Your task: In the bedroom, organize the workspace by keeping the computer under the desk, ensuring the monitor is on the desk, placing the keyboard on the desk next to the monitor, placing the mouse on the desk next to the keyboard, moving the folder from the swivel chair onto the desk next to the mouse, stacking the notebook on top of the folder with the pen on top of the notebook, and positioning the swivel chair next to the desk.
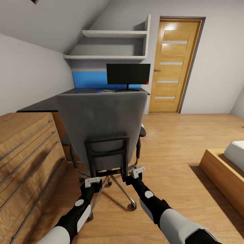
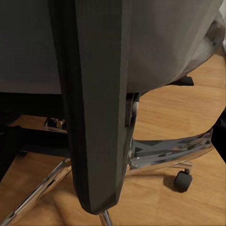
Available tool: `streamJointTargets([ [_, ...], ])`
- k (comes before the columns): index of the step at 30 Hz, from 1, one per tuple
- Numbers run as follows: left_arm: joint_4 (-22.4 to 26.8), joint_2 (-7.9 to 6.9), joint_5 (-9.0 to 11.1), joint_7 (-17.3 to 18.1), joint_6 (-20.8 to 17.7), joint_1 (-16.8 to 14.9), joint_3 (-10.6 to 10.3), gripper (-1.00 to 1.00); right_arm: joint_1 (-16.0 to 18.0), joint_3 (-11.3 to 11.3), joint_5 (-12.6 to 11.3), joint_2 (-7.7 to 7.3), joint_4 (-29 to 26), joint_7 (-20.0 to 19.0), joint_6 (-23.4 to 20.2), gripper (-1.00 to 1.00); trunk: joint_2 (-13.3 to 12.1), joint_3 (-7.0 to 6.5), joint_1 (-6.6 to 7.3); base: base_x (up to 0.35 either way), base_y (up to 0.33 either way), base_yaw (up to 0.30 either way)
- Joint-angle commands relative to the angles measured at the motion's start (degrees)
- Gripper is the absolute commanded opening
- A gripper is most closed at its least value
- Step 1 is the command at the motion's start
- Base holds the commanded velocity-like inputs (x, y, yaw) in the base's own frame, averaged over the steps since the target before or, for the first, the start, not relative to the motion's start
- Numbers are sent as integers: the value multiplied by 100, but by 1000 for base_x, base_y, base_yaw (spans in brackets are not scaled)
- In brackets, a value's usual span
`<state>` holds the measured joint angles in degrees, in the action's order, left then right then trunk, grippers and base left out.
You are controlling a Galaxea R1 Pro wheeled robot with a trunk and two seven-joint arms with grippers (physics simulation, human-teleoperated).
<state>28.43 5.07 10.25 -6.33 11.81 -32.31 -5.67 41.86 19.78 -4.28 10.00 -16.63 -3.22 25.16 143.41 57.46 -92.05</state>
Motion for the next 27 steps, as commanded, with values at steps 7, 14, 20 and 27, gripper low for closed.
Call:
streamJointTargets([
  [7,-4,-6,56,-44,24,-4,-48,100,2,9,-46,0,19,-30,32,100,2,-23,1,0,0,-33],
  [14,-4,-6,58,-41,25,-4,-45,100,1,5,-46,0,20,-30,33,100,2,-47,1,0,0,-73],
  [20,-4,-6,59,-30,32,-4,-46,100,1,4,-46,0,20,-30,33,100,2,-51,1,8,0,-13],
  [27,-4,-6,58,-9,40,-4,-48,100,0,8,-46,0,20,-30,33,100,2,-51,1,132,0,-1],
])
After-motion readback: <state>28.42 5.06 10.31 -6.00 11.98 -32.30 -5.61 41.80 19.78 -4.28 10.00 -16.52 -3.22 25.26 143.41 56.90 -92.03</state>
